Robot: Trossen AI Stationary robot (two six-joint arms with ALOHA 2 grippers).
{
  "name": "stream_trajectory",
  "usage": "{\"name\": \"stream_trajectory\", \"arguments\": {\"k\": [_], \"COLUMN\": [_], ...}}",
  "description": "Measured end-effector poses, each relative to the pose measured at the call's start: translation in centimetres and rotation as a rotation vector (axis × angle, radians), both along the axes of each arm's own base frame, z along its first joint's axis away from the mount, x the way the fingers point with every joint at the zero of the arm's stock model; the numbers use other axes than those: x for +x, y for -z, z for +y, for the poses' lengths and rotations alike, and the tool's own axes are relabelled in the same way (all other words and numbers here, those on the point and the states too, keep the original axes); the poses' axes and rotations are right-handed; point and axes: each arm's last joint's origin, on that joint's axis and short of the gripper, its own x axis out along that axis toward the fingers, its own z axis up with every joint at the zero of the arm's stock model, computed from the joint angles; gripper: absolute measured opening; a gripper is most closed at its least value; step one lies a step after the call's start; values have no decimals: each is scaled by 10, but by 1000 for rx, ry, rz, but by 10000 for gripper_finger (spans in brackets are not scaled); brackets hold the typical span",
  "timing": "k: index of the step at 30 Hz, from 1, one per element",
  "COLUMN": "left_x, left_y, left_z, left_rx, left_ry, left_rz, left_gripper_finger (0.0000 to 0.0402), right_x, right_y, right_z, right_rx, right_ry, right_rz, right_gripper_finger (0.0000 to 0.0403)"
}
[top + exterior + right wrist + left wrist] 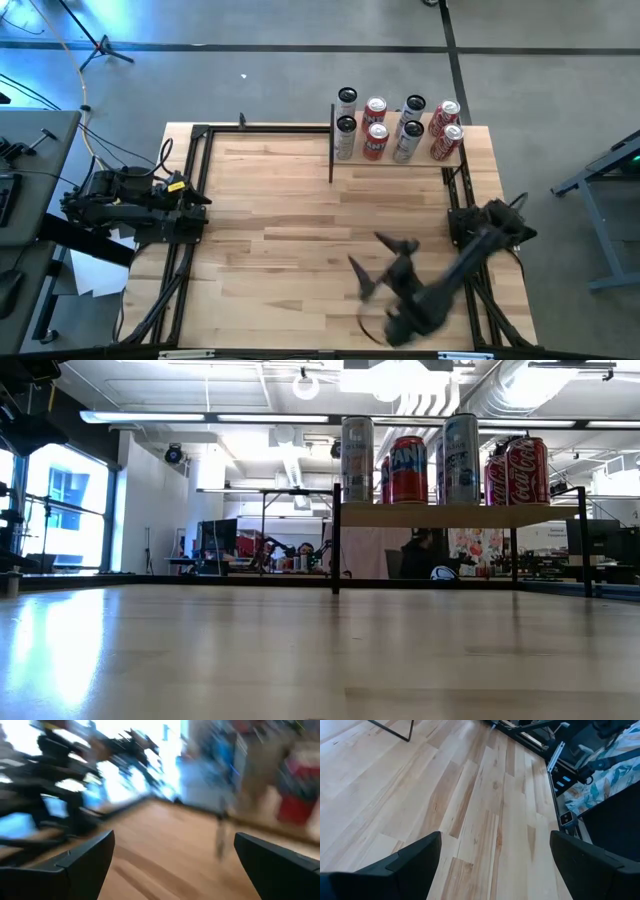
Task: Place canned beverage on shelf
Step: Return to Home Position
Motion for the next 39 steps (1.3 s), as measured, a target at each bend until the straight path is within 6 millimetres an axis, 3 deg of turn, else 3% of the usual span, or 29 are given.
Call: {"name": "stream_trajectory", "arguments": {"k": [3, 6, 14, 24, 32, 39], "left_x": [0, 0, 0, 0, 0, 0], "left_y": [0, 0, 0, 0, 0, 0], "left_z": [0, 0, 0, 0, 0, 0], "left_rx": [0, 0, 0, 0, 0, 0], "left_ry": [0, 0, 0, 0, 0, 0], "left_rz": [0, 1, 0, 0, 0, 0], "left_gripper_finger": [349, 349, 349, 349, 349, 349], "right_x": [-24, -42, -67, -88, -132, -166], "right_y": [-5, -3, 53, 88, 99, 106], "right_z": [28, 42, 41, -10, -56, -95], "right_rx": [-136, -132, -7, 47, 127, 343], "right_ry": [-146, -214, -259, -213, -245, -255], "right_rz": [-74, -94, -209, -262, -327, -497], "right_gripper_finger": [399, 399, 399, 399, 399, 399]}}
